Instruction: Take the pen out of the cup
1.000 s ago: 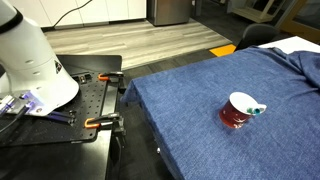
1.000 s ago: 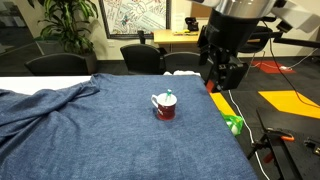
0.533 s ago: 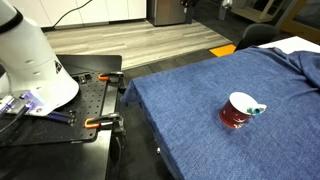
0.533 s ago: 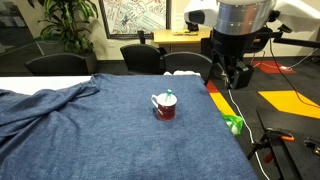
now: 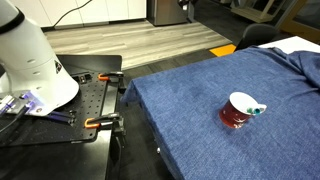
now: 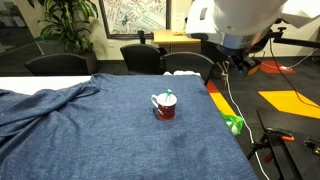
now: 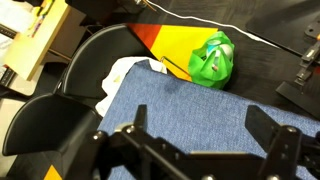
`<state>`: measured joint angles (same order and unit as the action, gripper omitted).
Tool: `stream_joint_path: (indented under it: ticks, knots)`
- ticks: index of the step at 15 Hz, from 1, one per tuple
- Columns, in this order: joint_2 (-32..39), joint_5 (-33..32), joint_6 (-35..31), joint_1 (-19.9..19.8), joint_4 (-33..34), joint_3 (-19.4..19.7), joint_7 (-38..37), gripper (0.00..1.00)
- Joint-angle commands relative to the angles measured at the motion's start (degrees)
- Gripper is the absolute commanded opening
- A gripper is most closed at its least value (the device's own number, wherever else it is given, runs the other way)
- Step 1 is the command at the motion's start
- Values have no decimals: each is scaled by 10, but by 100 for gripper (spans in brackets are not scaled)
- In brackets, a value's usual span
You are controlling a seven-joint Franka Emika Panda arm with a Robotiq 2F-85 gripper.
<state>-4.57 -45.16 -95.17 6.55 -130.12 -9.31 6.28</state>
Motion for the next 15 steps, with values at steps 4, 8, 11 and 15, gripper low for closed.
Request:
stream_joint_path:
  ticks: [4,8,11,15]
  knots:
    - [17,-31,1,14,1,4,69,100]
    - [19,-30,2,15,2,4,68,100]
    - [29,-46,19,16,9,1,53,100]
    - [47,-106,51,14,20,2,56,100]
